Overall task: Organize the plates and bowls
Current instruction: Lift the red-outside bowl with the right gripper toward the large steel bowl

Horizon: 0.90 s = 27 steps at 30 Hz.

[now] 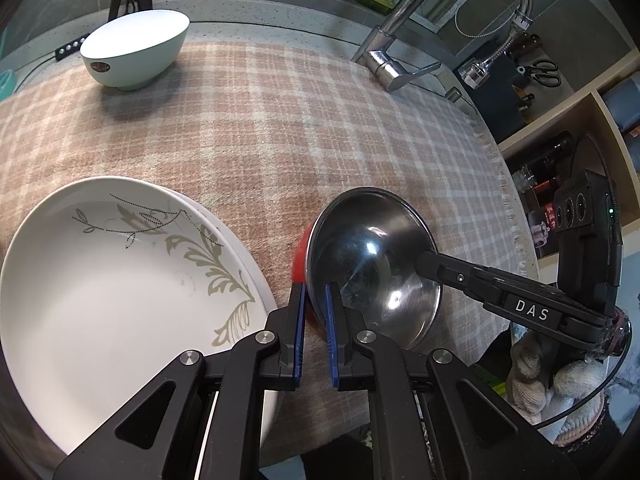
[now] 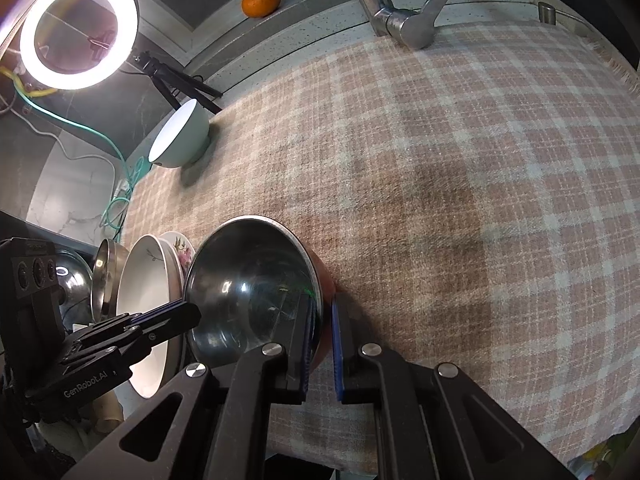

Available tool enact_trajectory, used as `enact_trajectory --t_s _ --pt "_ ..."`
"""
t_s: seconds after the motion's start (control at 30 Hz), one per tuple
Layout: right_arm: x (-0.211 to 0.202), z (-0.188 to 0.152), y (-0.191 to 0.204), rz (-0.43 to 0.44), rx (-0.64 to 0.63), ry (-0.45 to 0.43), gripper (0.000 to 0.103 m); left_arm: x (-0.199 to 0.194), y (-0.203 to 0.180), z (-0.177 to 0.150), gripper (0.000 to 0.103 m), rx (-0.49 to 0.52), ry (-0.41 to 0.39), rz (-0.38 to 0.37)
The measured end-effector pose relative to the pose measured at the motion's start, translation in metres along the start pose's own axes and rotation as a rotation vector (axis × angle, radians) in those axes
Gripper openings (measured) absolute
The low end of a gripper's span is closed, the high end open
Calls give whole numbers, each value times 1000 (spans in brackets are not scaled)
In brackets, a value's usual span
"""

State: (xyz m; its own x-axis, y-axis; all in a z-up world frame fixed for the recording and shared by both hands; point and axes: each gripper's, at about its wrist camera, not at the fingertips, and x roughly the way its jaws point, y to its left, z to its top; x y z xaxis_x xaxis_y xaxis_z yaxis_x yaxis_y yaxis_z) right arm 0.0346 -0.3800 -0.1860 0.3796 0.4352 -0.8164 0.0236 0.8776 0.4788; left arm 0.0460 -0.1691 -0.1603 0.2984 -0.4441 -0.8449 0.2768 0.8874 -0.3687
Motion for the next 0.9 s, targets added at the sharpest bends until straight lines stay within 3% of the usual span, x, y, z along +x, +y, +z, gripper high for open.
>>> enact_trajectory --t_s 0.43,0.9 --pt "-20 4 12 -1 5 -28 8 -23 -1 3 8 -21 -45 -40" --pt "-31 16 61 40 -58 -33 8 -77 18 3 8 -52 -162 -33"
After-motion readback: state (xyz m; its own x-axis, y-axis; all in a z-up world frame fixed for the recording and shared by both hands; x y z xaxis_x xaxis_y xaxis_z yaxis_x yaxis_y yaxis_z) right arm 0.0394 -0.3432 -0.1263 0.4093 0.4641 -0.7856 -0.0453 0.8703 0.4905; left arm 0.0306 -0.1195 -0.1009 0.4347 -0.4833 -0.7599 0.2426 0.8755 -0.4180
